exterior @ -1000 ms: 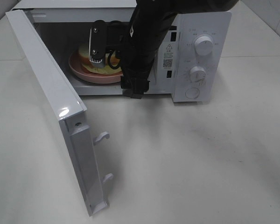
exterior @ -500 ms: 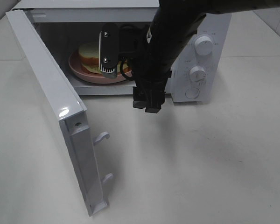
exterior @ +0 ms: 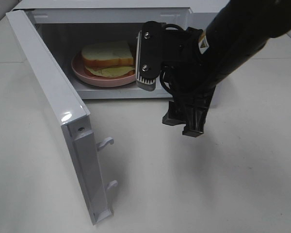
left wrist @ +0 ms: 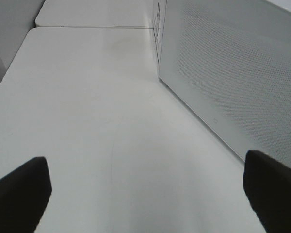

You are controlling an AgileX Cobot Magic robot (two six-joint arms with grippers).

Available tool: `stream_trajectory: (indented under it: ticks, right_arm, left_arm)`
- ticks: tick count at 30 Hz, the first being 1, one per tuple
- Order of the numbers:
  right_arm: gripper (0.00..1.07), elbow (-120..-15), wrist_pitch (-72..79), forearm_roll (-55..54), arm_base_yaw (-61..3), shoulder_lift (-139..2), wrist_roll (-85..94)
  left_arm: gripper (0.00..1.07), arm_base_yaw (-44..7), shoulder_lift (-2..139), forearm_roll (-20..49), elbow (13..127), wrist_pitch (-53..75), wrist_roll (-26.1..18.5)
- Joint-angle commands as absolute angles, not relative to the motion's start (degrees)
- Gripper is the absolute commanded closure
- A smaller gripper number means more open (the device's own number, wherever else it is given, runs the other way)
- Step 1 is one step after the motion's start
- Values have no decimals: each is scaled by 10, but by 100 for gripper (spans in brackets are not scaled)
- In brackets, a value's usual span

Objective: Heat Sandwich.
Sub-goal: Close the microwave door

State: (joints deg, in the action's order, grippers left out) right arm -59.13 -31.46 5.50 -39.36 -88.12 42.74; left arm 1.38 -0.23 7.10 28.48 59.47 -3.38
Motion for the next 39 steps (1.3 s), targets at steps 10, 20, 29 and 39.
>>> stream_trajectory:
  ticks: [10, 20, 29, 39]
  right_arm:
    - [31, -489, -316, 55, -395, -758, 282]
    - [31, -460, -396, 55, -395, -645, 160]
    - [31, -460, -529, 56, -395, -553, 62]
    - [31, -460, -641, 56, -395, -468, 28]
  left_arm:
    - [3, 15, -19, 72, 284, 592, -34]
    - [3, 15, -19, 72, 284, 592, -34]
    - [3, 15, -19, 72, 284, 592, -34]
    - [3, 15, -19, 72, 284, 592, -34]
